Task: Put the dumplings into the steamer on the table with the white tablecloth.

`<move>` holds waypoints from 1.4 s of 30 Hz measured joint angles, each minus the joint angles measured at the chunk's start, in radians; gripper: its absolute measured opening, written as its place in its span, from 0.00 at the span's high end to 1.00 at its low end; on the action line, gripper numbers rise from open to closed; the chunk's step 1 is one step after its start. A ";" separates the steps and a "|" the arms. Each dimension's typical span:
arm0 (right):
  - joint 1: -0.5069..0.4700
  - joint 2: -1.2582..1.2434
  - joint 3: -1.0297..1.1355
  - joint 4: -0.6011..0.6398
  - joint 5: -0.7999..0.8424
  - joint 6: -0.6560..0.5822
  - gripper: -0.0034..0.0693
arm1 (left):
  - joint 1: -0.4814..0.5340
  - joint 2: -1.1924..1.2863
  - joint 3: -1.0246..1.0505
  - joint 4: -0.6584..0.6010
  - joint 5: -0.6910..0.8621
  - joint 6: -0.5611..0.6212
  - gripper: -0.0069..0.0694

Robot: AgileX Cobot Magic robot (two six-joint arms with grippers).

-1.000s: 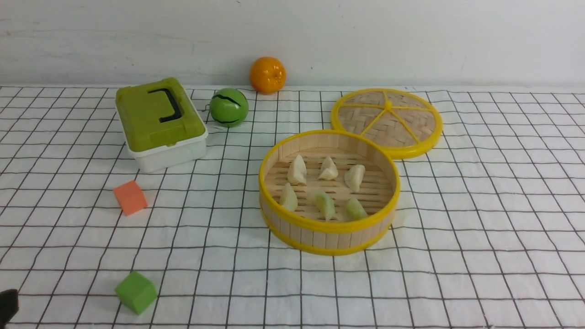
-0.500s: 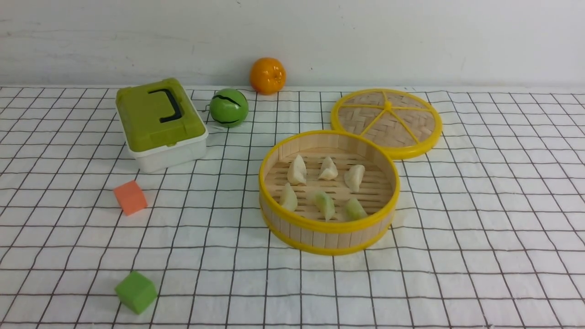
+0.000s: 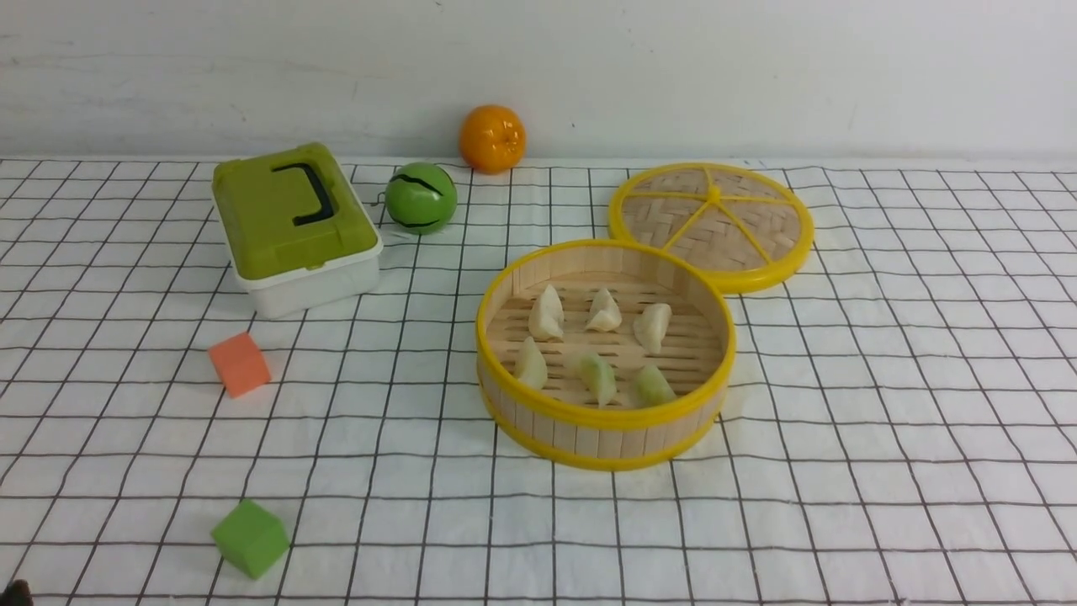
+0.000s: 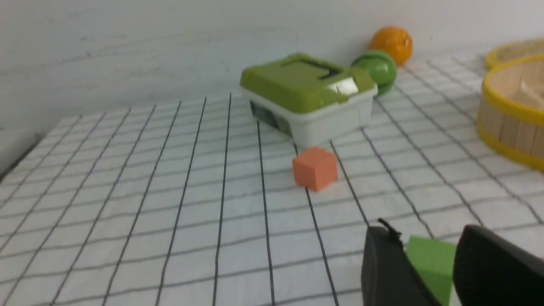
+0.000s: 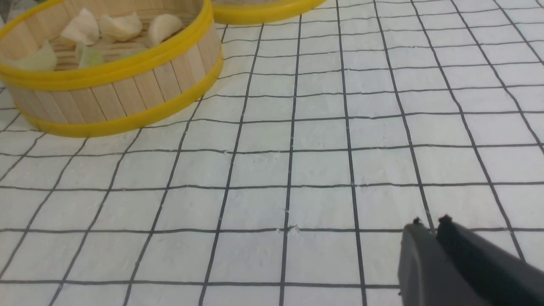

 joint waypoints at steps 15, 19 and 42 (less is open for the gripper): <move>0.000 0.000 0.000 0.000 0.000 0.000 0.85 | 0.000 0.000 0.000 -0.097 0.185 -0.128 0.93; 0.000 0.000 0.000 0.000 0.000 0.000 0.85 | 0.000 0.000 0.000 -0.097 0.187 -0.134 0.93; 0.000 0.000 0.000 0.000 0.000 0.001 0.82 | 0.000 0.000 0.000 -0.098 0.200 -0.141 0.93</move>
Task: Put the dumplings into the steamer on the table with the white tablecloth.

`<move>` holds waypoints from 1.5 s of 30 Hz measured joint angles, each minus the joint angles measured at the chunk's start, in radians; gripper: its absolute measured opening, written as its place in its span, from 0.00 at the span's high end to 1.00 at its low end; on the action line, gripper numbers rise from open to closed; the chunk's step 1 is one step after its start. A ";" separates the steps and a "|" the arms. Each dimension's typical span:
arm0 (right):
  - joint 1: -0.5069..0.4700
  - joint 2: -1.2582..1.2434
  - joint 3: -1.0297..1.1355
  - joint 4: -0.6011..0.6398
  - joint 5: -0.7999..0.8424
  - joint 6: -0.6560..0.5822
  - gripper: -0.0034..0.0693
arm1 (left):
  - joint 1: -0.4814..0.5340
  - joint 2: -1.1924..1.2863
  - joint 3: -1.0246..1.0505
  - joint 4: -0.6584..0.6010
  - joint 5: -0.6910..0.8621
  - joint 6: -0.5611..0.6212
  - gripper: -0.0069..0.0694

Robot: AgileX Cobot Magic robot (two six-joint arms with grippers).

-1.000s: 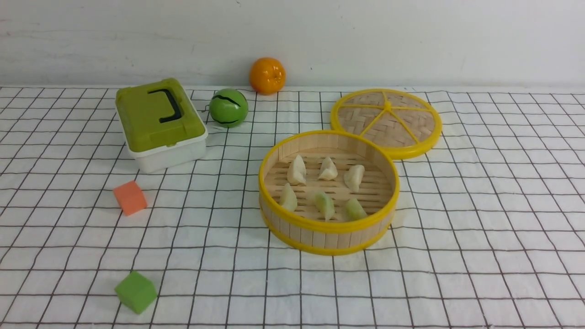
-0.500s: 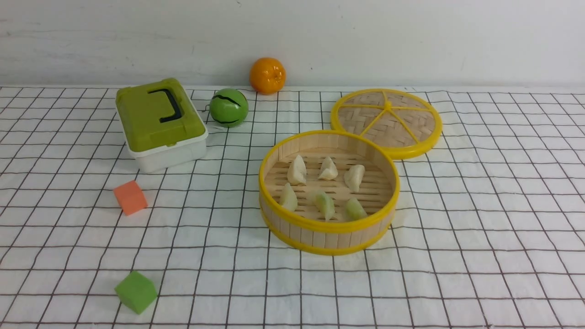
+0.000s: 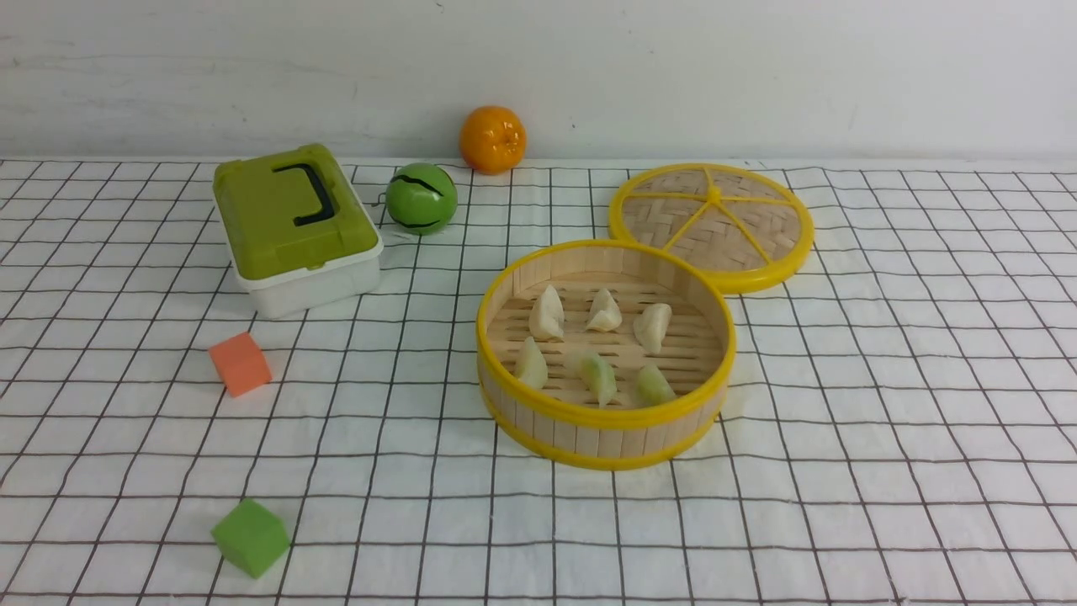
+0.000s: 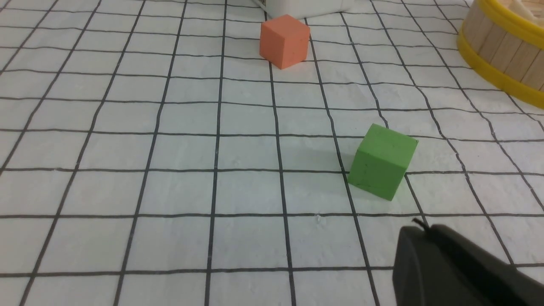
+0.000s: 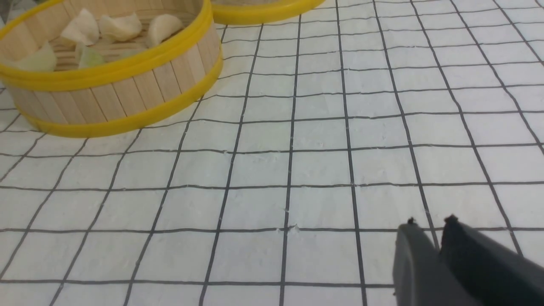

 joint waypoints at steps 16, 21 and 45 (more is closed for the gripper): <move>0.000 0.000 0.000 0.000 0.000 0.003 0.80 | 0.000 0.000 0.000 -0.001 0.000 0.000 0.93; 0.000 0.000 0.000 0.000 0.000 0.004 0.79 | 0.000 0.000 0.000 -0.001 0.000 0.000 0.93; 0.000 0.000 0.000 0.000 0.000 0.004 0.77 | 0.000 0.000 0.000 -0.001 0.000 -0.001 0.92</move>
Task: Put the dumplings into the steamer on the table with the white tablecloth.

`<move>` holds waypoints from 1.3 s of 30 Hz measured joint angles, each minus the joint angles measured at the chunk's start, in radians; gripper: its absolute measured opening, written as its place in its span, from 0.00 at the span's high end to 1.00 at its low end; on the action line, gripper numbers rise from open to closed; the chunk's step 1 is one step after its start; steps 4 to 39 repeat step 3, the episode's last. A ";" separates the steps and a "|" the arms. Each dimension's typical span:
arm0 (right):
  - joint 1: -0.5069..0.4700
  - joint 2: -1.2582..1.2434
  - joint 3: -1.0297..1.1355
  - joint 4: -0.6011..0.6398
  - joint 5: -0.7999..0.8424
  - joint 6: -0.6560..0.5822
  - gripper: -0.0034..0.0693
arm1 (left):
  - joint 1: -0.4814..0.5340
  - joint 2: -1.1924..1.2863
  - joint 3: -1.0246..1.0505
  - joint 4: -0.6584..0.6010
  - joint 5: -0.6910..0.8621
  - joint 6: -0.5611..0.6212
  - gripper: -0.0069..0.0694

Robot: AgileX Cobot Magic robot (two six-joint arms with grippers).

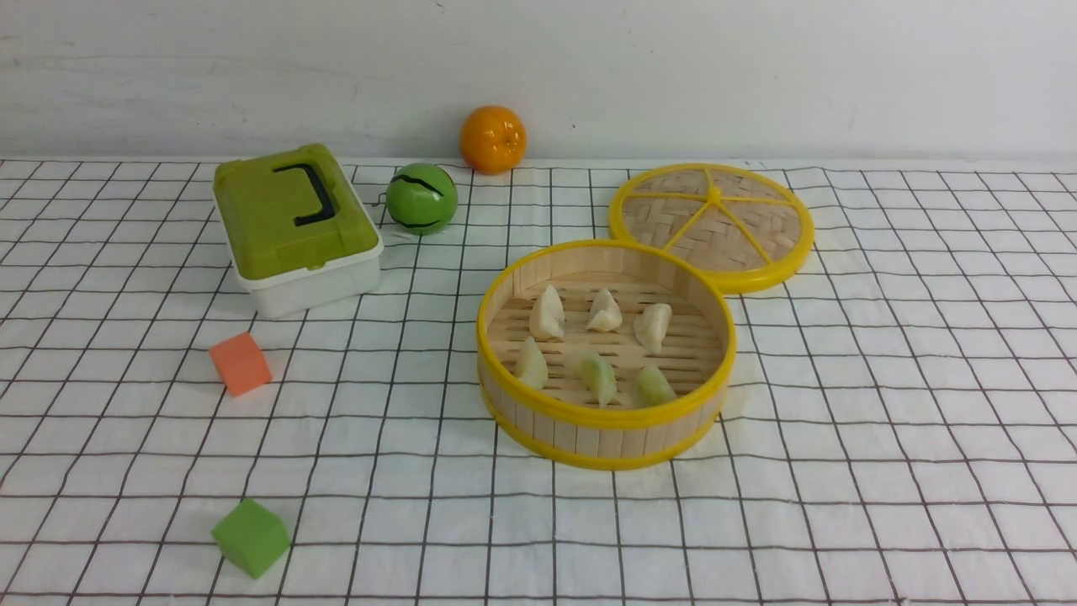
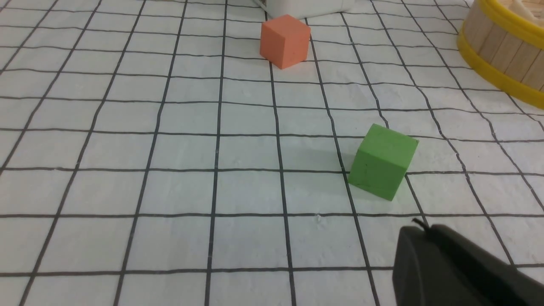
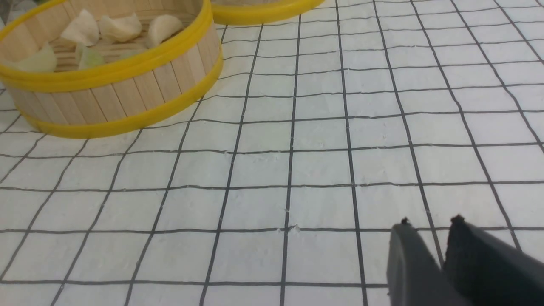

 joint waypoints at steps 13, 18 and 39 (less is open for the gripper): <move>0.000 0.000 0.000 0.000 0.000 0.000 0.77 | 0.000 0.000 0.000 0.000 0.000 -0.001 0.92; 0.000 0.000 0.000 0.000 0.000 0.000 0.77 | 0.000 0.000 0.000 0.000 0.000 -0.001 0.92; 0.000 0.000 0.000 0.000 0.000 0.000 0.77 | 0.000 0.000 0.000 0.000 0.000 -0.001 0.92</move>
